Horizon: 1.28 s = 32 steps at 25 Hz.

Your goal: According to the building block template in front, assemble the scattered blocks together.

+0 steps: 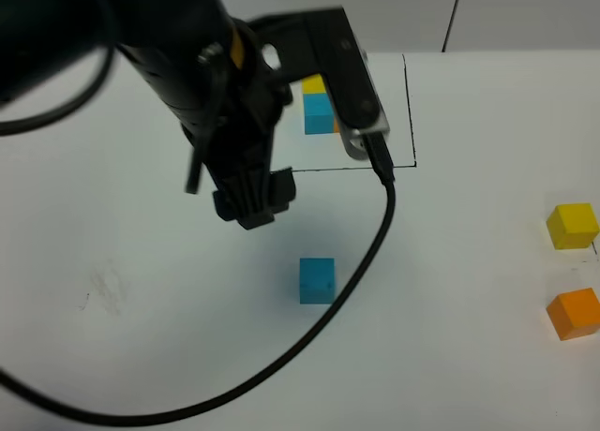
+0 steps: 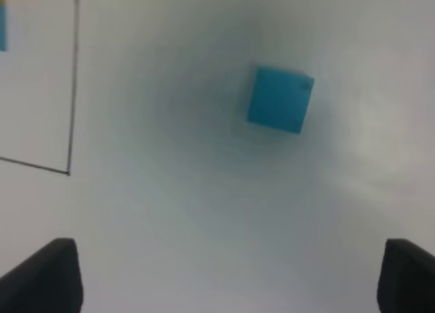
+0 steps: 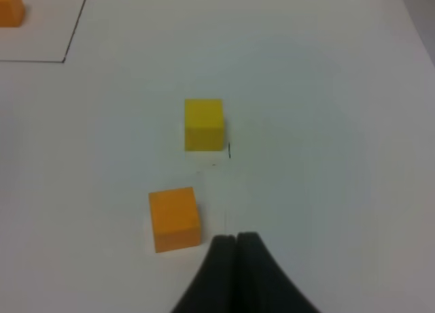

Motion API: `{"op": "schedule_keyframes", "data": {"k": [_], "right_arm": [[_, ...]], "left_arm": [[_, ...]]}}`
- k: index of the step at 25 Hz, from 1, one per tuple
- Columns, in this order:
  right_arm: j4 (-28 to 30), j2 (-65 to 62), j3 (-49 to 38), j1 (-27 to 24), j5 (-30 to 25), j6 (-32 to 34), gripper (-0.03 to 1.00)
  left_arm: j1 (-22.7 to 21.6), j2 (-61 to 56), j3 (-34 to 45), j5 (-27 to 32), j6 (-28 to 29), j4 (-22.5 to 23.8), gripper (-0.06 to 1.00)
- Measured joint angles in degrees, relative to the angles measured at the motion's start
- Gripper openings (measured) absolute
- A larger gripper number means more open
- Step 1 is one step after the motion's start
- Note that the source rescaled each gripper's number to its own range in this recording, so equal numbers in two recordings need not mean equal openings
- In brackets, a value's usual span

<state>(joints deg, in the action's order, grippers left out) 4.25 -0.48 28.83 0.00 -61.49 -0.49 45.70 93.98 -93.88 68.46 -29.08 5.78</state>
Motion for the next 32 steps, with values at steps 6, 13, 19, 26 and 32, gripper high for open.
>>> {"op": "schedule_keyframes", "data": {"k": [6, 13, 19, 26, 32], "right_arm": [[0.0, 0.0, 0.0, 0.0, 0.0, 0.0, 0.00], [0.0, 0.0, 0.0, 0.0, 0.0, 0.0, 0.00], [0.0, 0.0, 0.0, 0.0, 0.0, 0.0, 0.00], [0.0, 0.0, 0.0, 0.0, 0.0, 0.0, 0.00], [0.0, 0.0, 0.0, 0.0, 0.0, 0.0, 0.00]], "left_arm": [[0.0, -17.7, 2.0, 0.1, 8.8, 6.2, 0.83], [0.0, -42.4, 13.7, 0.1, 13.5, 12.7, 0.83], [0.0, -64.1, 27.0, 0.2, 13.7, 13.8, 0.83], [0.0, -74.8, 40.6, 0.2, 16.6, 8.1, 0.83], [0.0, -75.4, 50.4, 0.2, 19.1, 2.4, 0.81]]}}
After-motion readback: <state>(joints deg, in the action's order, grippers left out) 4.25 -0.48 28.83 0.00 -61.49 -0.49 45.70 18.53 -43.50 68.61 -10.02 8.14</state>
